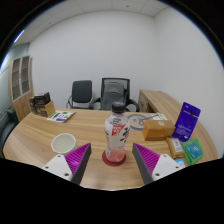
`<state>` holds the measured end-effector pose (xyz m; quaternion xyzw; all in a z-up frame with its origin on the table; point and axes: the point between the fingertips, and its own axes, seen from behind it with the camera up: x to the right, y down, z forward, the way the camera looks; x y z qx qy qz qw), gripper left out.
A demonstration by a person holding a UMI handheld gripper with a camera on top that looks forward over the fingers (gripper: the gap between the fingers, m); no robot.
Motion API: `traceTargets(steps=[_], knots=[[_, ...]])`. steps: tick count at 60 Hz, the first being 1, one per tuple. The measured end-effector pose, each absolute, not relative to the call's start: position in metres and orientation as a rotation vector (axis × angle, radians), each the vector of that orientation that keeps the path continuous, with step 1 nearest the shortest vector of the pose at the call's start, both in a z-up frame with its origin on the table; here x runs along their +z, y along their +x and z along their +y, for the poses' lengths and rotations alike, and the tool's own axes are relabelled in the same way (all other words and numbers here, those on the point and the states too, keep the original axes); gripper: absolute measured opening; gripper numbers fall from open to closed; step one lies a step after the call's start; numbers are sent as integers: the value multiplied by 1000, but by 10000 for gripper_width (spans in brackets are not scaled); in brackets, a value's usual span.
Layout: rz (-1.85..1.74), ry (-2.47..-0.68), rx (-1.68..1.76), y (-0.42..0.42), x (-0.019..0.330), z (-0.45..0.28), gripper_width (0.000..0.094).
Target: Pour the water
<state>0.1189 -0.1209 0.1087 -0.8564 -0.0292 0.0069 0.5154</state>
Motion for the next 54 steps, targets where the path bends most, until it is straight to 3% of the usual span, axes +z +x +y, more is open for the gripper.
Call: traceTargets(steps=[24,54], knots=[[17,-2114,-50,62,186,-283,858],[0,-2111,-79,38,198,-323,858]])
